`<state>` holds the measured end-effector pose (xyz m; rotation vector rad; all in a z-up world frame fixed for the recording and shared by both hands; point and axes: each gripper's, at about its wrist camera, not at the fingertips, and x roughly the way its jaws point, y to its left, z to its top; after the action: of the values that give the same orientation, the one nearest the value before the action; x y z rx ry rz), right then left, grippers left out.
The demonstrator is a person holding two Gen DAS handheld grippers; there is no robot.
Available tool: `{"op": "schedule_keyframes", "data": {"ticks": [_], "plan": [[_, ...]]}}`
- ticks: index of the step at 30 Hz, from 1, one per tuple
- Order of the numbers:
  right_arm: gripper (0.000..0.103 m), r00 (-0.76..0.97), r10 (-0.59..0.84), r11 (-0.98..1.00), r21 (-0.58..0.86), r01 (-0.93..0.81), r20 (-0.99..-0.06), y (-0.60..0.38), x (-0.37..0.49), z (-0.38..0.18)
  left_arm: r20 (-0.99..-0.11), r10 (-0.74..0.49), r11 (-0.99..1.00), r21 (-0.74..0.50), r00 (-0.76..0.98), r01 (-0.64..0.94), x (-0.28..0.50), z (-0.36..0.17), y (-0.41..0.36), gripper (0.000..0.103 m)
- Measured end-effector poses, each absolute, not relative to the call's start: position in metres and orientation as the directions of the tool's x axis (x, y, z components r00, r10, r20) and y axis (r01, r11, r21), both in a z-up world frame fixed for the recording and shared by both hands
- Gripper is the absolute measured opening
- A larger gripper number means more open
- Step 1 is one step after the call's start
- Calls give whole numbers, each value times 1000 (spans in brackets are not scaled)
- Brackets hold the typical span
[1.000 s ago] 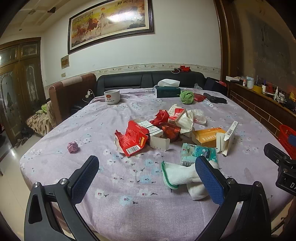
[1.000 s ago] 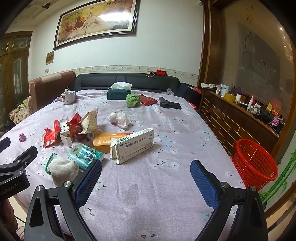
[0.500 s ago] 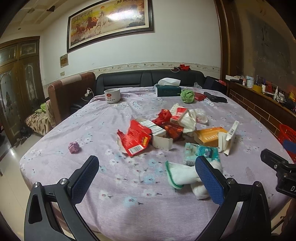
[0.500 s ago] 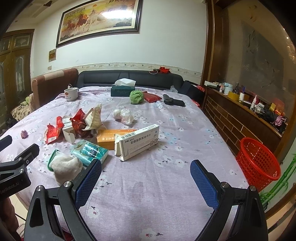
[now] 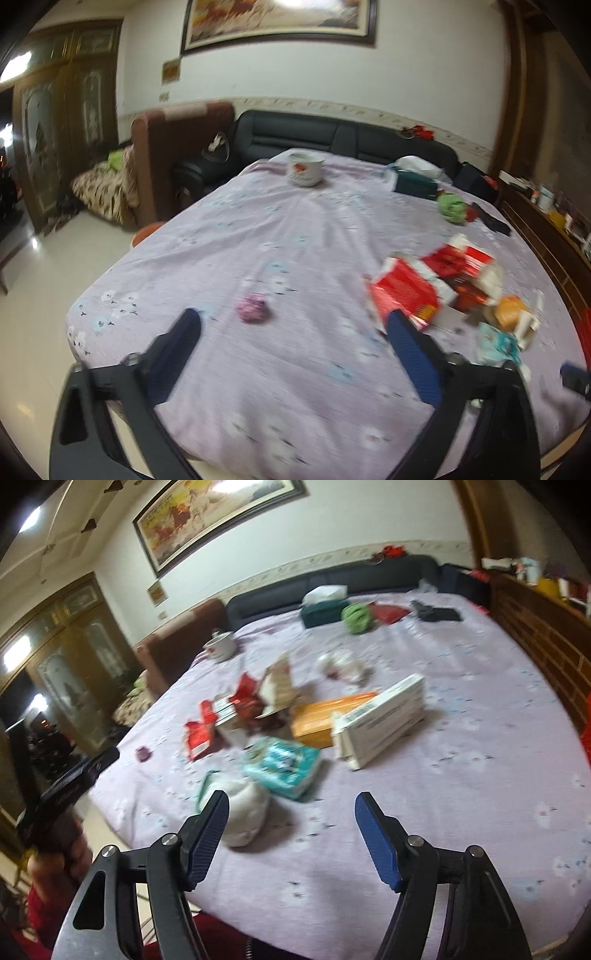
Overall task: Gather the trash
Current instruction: 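Grasp the pink crumpled paper with the left gripper while the right gripper approaches the white cloth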
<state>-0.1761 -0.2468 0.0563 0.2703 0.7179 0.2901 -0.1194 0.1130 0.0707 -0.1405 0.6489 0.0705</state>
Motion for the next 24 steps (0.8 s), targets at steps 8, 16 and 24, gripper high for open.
{"op": "schedule_keyframes", "data": {"ticks": [8, 16, 24], "plan": [[60, 589, 450, 886, 420, -197, -672, -230, -159, 43, -731, -25, 982, -145, 682, -119, -60, 34, 142, 56], [60, 578, 429, 899, 393, -194, -694, -226, -154, 39, -767, 8, 989, -89, 641, -118, -37, 13, 136, 40], [60, 566, 410, 911, 353, -212, -716, -211, -144, 32, -733, -32, 982, -151, 679, -116, -48, 14, 149, 30]]}}
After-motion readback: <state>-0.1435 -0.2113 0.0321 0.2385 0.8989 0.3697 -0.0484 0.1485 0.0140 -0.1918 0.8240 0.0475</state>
